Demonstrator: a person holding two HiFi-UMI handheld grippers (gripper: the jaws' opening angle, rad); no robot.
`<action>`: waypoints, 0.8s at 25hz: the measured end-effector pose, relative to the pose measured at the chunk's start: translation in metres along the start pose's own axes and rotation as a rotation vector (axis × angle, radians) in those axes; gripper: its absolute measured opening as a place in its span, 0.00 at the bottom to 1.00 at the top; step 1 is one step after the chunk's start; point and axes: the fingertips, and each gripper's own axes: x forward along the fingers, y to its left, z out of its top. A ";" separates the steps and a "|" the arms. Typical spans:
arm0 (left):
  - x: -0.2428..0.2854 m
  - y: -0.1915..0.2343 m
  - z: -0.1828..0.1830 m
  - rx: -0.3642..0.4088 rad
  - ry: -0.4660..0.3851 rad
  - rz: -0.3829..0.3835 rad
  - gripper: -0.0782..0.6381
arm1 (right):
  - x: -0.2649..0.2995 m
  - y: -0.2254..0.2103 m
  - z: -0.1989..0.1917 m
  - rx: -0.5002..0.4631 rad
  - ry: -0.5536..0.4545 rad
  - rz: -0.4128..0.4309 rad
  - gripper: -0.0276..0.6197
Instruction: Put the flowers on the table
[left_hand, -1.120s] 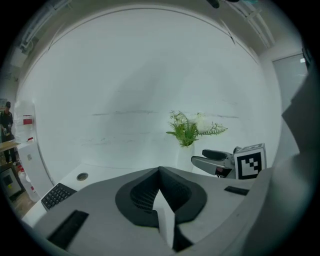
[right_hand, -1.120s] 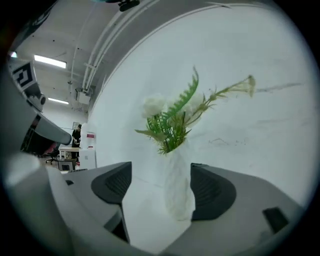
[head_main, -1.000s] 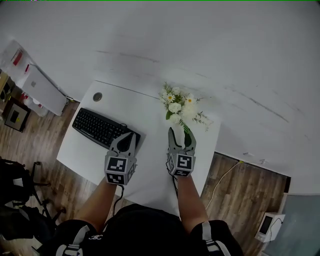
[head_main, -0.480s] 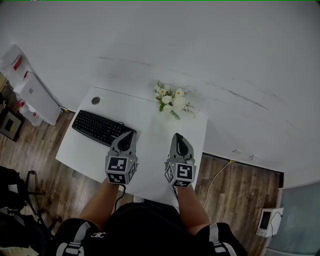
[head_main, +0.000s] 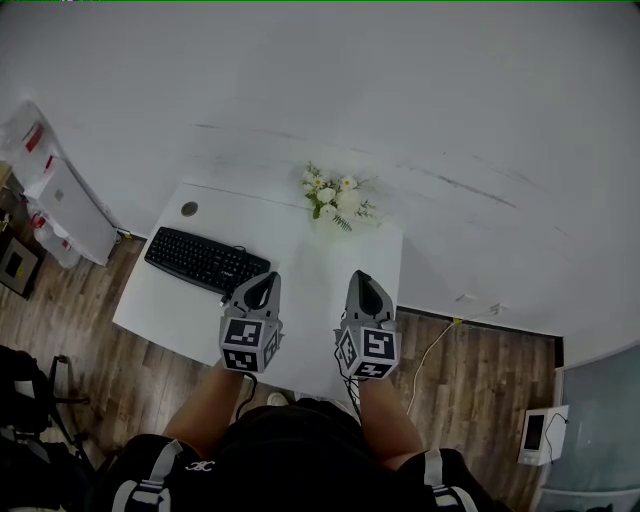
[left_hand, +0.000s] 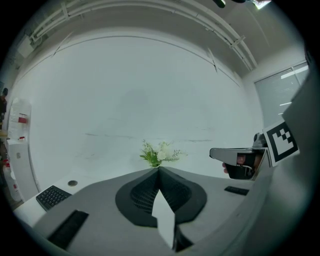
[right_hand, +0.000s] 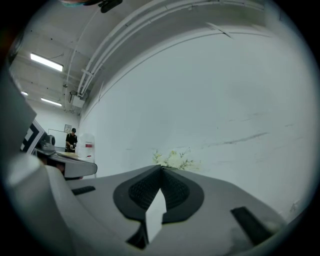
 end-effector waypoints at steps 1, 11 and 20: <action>-0.001 -0.002 0.000 0.004 0.001 -0.005 0.11 | -0.003 0.001 0.002 0.001 -0.006 -0.002 0.04; -0.010 -0.001 -0.001 0.016 -0.002 -0.033 0.11 | -0.016 0.012 0.001 -0.021 -0.008 -0.007 0.04; -0.012 0.007 -0.002 0.013 -0.002 -0.046 0.11 | -0.017 0.019 -0.001 -0.026 0.000 -0.021 0.04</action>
